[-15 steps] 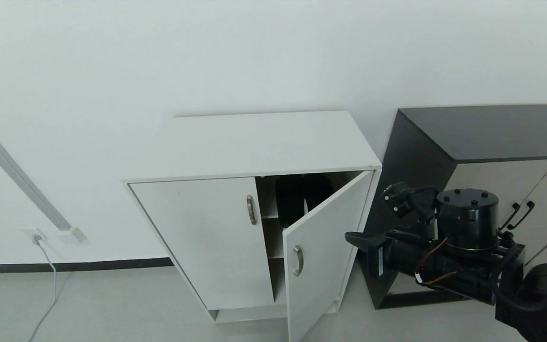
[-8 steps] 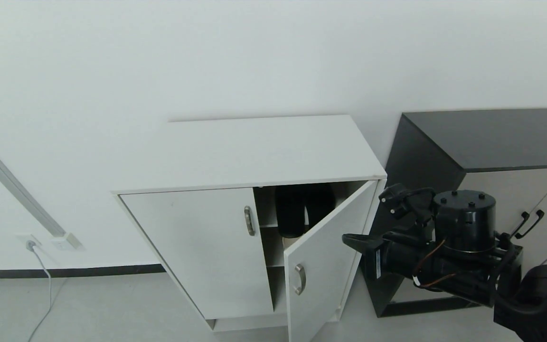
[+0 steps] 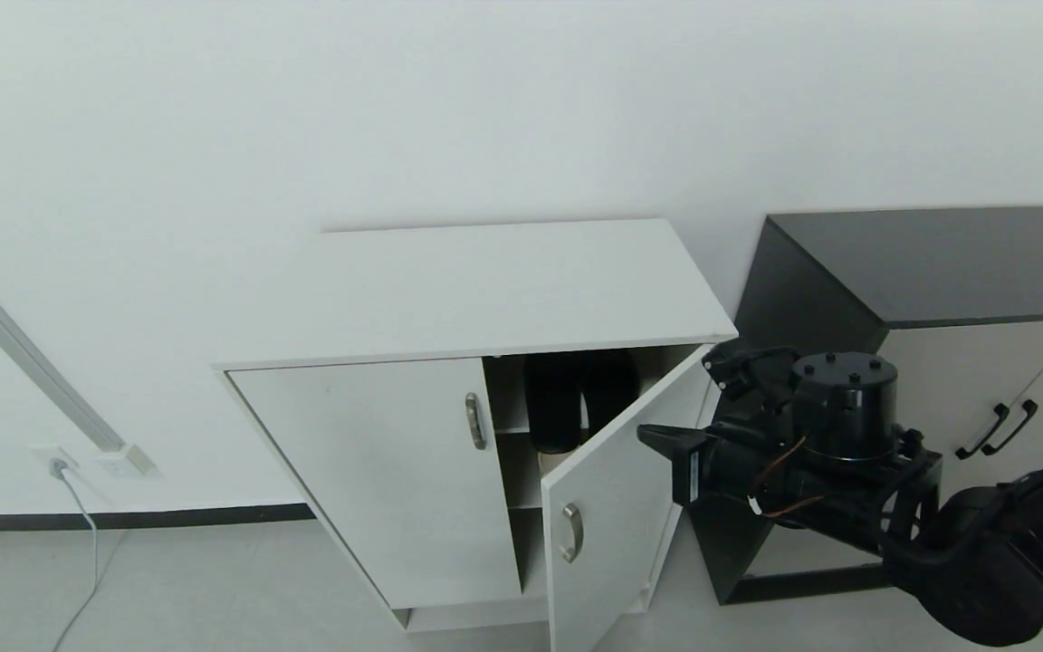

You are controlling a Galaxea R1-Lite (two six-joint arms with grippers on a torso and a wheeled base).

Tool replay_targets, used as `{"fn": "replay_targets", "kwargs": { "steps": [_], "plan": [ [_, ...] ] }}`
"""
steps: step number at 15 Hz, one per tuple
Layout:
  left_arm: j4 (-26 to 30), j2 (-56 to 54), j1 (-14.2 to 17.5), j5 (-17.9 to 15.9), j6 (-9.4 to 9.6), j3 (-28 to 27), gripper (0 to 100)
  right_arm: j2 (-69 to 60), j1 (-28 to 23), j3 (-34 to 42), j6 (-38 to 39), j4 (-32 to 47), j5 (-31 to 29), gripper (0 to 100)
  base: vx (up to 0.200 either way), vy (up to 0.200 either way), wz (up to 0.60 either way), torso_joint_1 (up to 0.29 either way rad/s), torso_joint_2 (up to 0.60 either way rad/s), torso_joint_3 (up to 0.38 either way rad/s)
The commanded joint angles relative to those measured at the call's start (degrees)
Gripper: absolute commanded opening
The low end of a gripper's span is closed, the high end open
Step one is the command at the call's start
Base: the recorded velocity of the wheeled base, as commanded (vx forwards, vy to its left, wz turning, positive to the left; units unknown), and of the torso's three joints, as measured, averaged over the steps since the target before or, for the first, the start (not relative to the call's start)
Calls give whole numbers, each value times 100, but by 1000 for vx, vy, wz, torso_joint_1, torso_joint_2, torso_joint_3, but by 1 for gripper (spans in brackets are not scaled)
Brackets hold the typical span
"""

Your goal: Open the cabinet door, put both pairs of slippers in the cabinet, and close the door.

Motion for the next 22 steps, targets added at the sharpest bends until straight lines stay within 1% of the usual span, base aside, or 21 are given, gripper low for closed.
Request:
{"fn": "replay_targets", "kwargs": {
  "steps": [1,5,14,22],
  "plan": [
    [-1,-2,0,1,-4,0,0,233,-21,-131,1,-4,1,0,0,0,0,0,0,0],
    [-1,-2,0,1,5,0,0,470,-74,-290,10,-145,1,0,0,0,0,0,0,0],
    [-1,-2,0,1,-4,0,0,1085,-355,-1124,106,-189,-8,0,0,0,0,0,0,0],
    [-1,-2,0,1,-4,0,0,1296,-469,-1309,106,-189,-16,0,0,0,0,0,0,0]
  ]
}}
